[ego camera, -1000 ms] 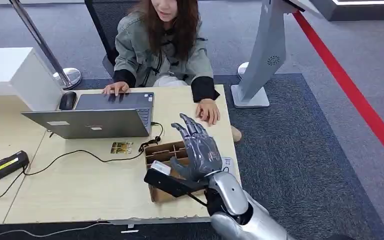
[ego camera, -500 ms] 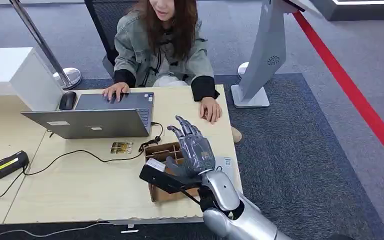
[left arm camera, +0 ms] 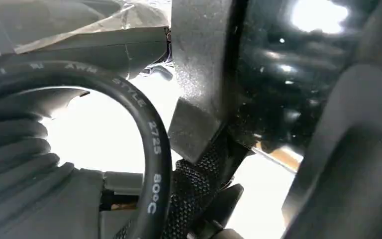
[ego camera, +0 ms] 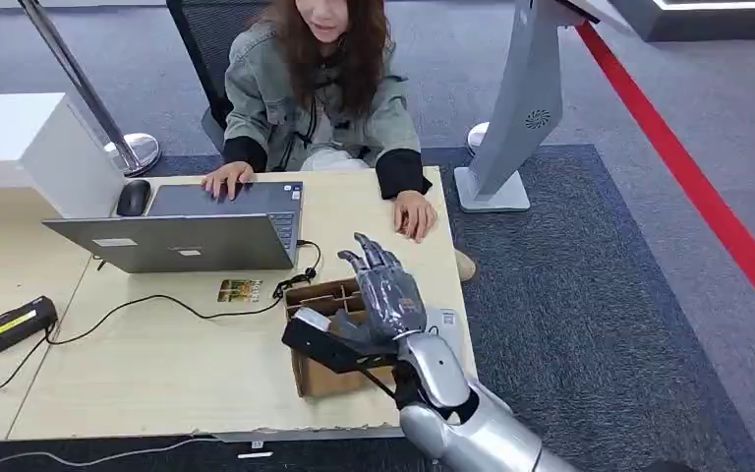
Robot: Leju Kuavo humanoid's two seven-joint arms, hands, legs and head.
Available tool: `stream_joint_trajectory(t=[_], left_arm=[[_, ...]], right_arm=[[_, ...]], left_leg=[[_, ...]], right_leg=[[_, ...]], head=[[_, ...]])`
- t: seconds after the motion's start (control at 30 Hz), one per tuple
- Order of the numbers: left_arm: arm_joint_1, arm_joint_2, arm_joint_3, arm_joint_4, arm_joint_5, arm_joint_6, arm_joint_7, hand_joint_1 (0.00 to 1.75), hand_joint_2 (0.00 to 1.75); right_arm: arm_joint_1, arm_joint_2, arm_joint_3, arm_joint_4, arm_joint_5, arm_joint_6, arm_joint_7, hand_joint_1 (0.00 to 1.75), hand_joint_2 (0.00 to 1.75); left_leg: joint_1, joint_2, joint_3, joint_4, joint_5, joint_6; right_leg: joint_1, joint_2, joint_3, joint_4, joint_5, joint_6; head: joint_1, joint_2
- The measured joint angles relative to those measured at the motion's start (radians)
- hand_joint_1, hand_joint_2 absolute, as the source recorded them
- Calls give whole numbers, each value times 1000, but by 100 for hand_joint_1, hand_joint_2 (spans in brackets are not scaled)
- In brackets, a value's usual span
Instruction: Pass the card to the sensor for recognition and then transmit it.
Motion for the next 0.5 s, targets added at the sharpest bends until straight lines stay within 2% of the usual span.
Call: stream_joint_trajectory(t=[0.5], left_arm=[[1, 0, 0, 0, 0, 3, 0, 0, 0]], right_arm=[[-26, -20, -1, 44, 58, 22, 39, 47, 175]], left_leg=[[0, 0, 0, 0, 0, 0]], right_leg=[[0, 0, 0, 0, 0, 0]], head=[[0, 0]])
